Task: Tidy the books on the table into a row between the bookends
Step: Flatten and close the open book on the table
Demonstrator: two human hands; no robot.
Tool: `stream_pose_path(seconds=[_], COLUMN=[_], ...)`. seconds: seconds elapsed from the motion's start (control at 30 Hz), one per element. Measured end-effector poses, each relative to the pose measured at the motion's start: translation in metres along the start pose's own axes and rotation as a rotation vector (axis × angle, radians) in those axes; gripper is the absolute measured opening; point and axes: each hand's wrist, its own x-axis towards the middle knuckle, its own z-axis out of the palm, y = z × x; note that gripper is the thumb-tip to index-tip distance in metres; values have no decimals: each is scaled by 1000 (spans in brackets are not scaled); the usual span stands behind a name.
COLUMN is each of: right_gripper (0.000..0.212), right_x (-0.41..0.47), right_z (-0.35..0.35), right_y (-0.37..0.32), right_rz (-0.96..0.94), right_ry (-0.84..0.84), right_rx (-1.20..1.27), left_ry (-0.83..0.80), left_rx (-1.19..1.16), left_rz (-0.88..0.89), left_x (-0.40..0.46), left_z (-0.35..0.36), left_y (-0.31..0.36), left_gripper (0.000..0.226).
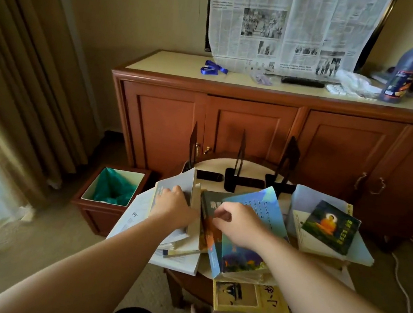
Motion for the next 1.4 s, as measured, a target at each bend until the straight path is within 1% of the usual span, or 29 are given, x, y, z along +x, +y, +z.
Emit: stream_pose_path(seconds=[0.1,0.2,0.27,0.37,0.47,0.57,0.63,0.67,0.73,0.8,0.83,0.9,1.0,1.07,1.1,1.17,1.23,1.3,1.37,1.4], right_gripper=[17,27,35,37,29,18,16,18,22,18,17,19,18,22,25,31,36,41,52,57], right_x=[-3,0,4,12,22,33,36,37,39,42,44,47,44,42,41,39,39,38,38,38], right_z=[9,26,35,46,62,81,89,92,98,100,102,104,108,110,111,111,112,112,113,115], right_y=[-7,-14,-20,-31,-42,-45,-46,-46,-49,-56,-61,-72,-85,-89,-91,-93,-94,-94,-92,-90], right_rz=[-2,17,27,30,53,78,87,87,86,92,82,37,-58,-112,-134,-164,-179,-189,-232,-262], right_ry=[-17,-80,-104,-147,-189,-178,-126,-86,-23,3,9,4,-40,-63,-69,-94,-125,-174,-209,-212], right_rx=[22,38,30,-2,0,7,52,84,158,221,233,246,287,307,310,278,163,-30,-212,-282], left_ry=[35,10,-14,-36,-53,-64,-78,-82,-77,-55,-46,-41,-2,26,39,57,83,102,74,52], left_rx=[-44,-219,-399,-624,-782,-957,-1043,-1071,-1120,-1081,-1015,-834,-561,-472,-450,-392,-294,-185,-117,-99], left_rz=[41,42,29,9,-8,-35,-52,-61,-50,-14,6,25,-26,-63,-76,-94,-105,-130,-189,-218], left_x=[-6,-10,-10,-12,-12,-14,-18,-19,-20,-18,-18,-19,-20,-19,-18,-15,-12,-8,-6,-5], left_z=[-16,-33,-43,-52,-54,-51,-50,-50,-54,-60,-63,-71,-82,-85,-83,-77,-72,-68,-66,-65], left_y=[-7,-24,-37,-55,-70,-82,-90,-94,-101,-107,-109,-108,-105,-104,-104,-105,-107,-113,-121,-124], left_gripper=[44,37,31,28,32,40,48,53,68,81,82,70,49,39,39,53,75,104,137,148])
